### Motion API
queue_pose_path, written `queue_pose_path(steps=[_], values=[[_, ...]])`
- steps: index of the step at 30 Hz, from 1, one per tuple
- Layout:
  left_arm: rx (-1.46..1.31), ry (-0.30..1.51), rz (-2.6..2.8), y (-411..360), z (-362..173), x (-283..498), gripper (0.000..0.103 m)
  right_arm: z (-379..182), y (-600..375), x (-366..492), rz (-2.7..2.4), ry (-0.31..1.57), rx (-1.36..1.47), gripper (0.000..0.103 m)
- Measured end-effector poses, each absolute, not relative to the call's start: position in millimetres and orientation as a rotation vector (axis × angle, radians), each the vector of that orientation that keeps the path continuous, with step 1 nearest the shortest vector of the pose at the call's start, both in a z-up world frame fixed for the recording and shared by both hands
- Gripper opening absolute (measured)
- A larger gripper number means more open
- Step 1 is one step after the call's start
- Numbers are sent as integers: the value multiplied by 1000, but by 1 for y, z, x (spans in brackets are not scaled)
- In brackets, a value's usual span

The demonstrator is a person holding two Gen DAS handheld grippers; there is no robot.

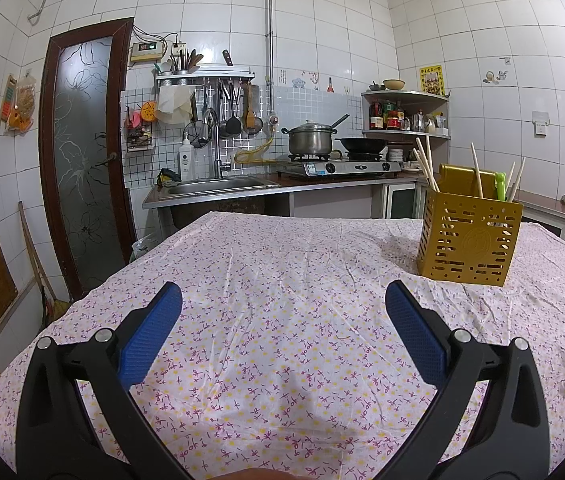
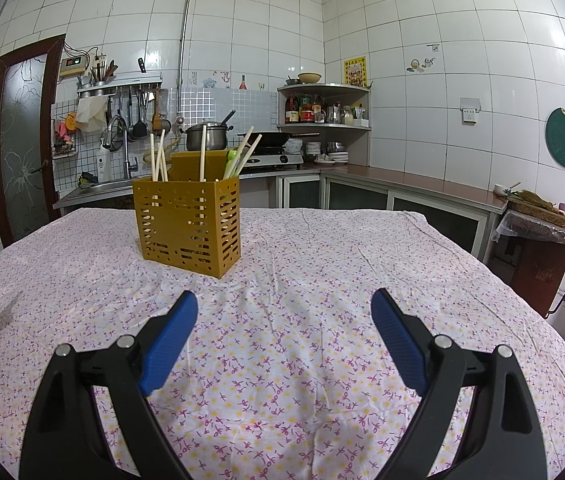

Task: Organize utensils

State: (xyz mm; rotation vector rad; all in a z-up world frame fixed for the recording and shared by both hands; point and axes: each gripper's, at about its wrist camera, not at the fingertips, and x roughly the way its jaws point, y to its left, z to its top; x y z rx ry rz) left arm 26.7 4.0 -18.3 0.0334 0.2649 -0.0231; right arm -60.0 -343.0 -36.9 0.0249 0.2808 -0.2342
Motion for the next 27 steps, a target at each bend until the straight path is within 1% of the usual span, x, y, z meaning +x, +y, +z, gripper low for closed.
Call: queue_pose_path(steps=[27], values=[[31, 268, -21, 4, -19, 27, 98, -37, -343, -60, -234, 281, 24, 87]])
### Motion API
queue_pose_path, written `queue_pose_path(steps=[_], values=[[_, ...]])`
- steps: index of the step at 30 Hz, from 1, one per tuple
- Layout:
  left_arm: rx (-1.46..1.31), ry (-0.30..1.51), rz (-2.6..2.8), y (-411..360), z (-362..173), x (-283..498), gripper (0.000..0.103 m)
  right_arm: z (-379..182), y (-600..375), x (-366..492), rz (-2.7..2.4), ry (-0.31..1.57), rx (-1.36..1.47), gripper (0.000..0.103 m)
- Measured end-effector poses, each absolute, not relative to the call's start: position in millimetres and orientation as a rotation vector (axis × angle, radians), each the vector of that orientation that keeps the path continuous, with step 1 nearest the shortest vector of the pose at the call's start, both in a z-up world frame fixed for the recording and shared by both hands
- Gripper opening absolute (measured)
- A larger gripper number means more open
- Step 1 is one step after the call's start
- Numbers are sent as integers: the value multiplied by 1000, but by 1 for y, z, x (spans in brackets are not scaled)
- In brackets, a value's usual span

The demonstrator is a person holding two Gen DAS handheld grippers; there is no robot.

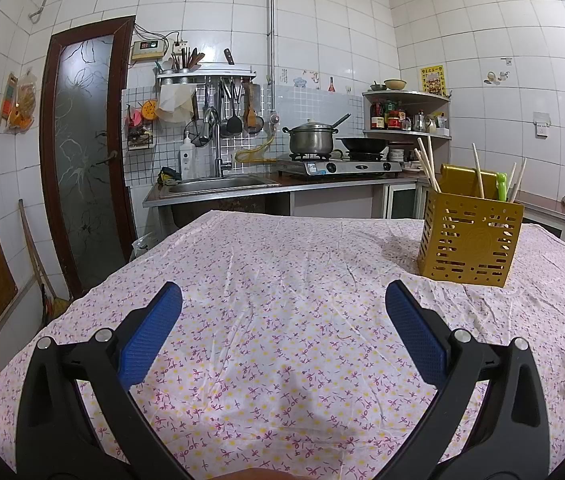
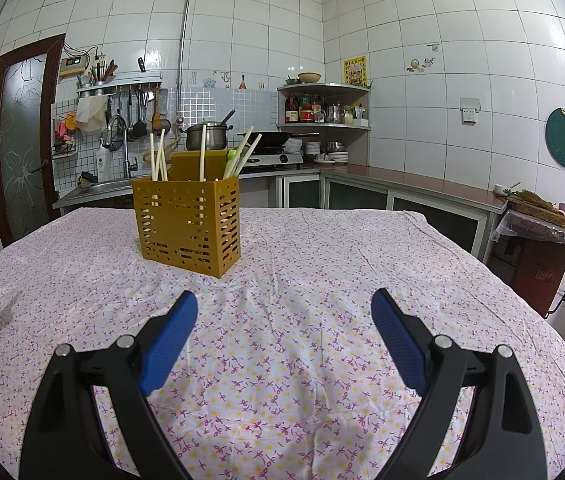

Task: Organize utensils

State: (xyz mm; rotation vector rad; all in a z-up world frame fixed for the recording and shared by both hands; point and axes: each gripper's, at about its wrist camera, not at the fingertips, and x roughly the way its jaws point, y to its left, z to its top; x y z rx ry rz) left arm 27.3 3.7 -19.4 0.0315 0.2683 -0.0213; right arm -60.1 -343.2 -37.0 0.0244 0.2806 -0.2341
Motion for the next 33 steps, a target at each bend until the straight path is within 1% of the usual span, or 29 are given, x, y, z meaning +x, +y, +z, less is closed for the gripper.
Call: queue_pose_path(steps=[33], values=[[28, 277, -21, 1, -22, 28, 98, -37, -344, -60, -234, 282, 24, 87]])
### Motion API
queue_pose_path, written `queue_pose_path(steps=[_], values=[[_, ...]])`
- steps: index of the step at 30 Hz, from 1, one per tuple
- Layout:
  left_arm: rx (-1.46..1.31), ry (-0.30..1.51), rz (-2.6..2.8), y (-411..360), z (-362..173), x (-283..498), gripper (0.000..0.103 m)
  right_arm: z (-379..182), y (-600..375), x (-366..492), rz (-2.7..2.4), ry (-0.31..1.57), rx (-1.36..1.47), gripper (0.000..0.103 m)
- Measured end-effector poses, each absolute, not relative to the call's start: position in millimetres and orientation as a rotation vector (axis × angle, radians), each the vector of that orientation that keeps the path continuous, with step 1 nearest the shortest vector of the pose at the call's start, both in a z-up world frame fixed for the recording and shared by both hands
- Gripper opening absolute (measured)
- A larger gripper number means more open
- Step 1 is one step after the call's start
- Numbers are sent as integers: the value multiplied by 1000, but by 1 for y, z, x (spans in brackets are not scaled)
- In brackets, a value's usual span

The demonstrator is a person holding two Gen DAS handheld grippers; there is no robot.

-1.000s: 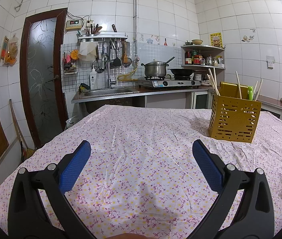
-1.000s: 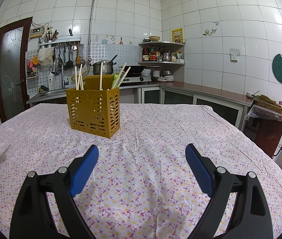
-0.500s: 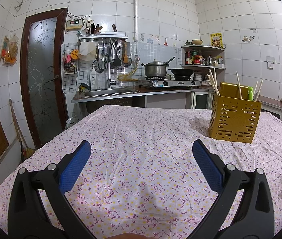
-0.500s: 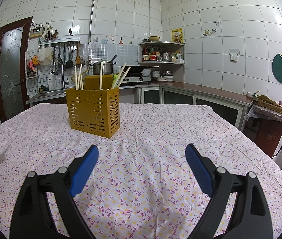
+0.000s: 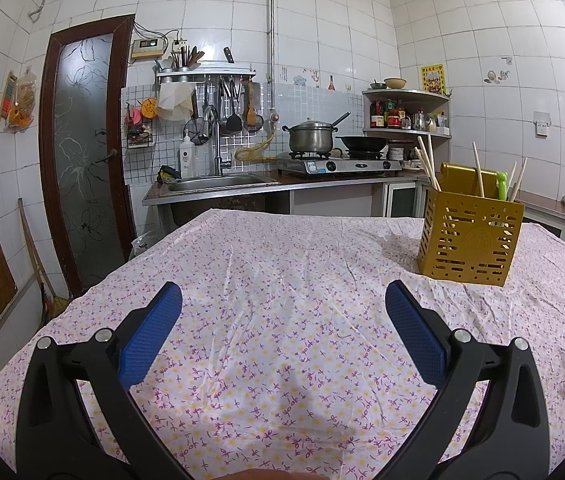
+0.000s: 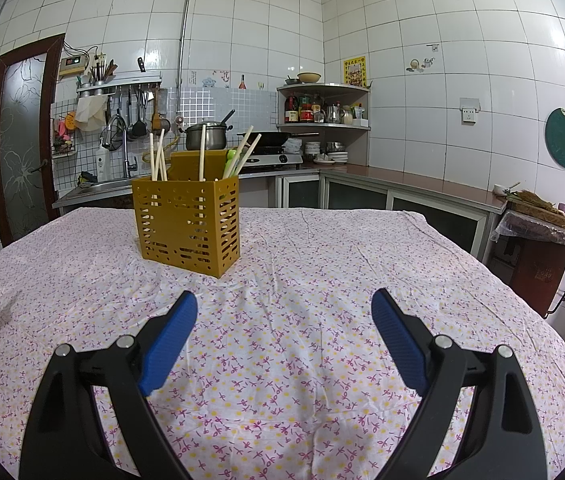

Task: Organize utensils

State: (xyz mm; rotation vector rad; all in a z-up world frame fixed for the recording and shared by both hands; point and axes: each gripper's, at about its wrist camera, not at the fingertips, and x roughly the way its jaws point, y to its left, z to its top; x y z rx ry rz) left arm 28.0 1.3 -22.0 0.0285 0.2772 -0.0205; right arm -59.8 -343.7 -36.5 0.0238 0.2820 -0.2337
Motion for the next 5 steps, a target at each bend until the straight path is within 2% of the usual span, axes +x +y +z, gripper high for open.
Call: queue_pose_path(steps=[5], values=[[26, 278, -21, 1, -22, 28, 98, -36, -344, -60, -234, 281, 24, 87]])
